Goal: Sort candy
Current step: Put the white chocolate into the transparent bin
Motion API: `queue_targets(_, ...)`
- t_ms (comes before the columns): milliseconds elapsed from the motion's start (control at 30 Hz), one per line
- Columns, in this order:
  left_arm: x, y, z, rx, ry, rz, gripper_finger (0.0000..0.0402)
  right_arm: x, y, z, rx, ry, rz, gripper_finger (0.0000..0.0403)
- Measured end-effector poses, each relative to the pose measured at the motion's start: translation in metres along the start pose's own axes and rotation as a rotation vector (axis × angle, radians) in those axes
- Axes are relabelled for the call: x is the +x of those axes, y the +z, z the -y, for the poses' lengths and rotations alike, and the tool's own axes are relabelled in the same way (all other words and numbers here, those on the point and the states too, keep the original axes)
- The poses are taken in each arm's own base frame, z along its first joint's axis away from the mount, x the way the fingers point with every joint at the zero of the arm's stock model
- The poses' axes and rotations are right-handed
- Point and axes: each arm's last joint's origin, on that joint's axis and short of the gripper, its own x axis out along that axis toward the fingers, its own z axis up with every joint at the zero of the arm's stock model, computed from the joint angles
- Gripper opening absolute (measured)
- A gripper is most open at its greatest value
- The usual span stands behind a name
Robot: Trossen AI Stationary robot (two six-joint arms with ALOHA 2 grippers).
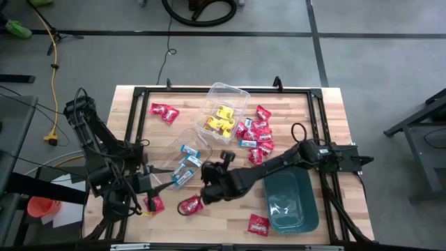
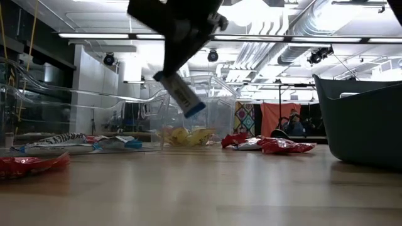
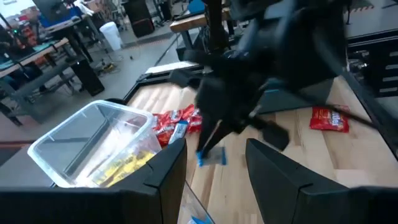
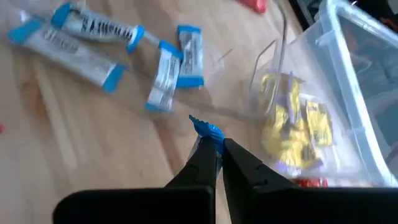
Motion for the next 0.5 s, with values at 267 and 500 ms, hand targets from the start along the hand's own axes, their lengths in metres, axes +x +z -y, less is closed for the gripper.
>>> queue_targets(267,-0.004,-0.001,0.002,-0.006,-0.024,0.002,0.0154,-0.001,0.012,0.003,-0.048,-0.016,0.091,0.0001)
queue_targets(500,-0.009,-0.002,0.004,-0.035,-0.046,0.006,0.0154,-0.038,0.007,0.020,-0.051,-0.121,0.123,0.0000)
